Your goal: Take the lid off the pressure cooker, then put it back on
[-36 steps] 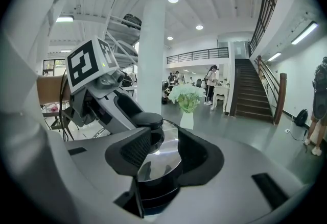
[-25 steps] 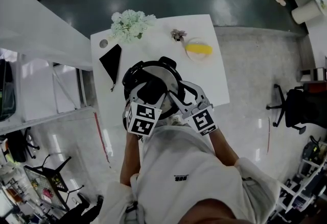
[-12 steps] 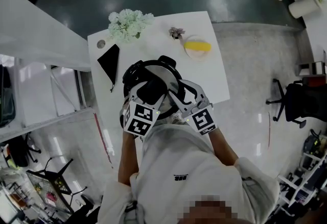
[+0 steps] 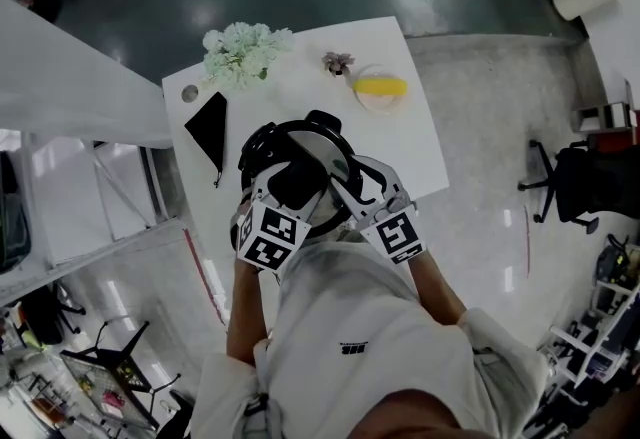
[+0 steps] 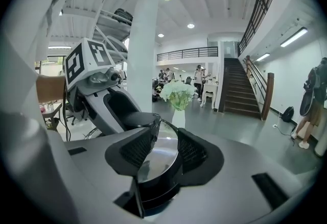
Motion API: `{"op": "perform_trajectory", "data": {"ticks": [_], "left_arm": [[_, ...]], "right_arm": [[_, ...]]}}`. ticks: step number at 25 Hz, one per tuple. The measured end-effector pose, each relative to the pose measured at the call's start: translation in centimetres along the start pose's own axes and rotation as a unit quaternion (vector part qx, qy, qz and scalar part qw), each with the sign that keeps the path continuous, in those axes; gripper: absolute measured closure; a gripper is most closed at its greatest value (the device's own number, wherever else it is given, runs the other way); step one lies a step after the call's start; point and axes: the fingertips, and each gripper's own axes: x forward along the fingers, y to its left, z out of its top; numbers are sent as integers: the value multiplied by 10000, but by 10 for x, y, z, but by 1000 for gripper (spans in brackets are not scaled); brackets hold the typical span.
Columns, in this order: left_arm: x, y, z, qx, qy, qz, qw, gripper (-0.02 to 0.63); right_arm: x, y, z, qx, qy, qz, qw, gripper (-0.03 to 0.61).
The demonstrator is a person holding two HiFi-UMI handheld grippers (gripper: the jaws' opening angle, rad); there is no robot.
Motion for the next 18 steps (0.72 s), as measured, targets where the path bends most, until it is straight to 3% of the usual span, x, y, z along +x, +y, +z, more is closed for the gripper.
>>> {"op": "perform_trajectory", "data": {"ticks": [18], "left_arm": [[0, -3, 0, 536, 52, -499, 9973, 325]], "right_arm": [[1, -4, 0, 115, 44, -411, 9991, 414]]}}
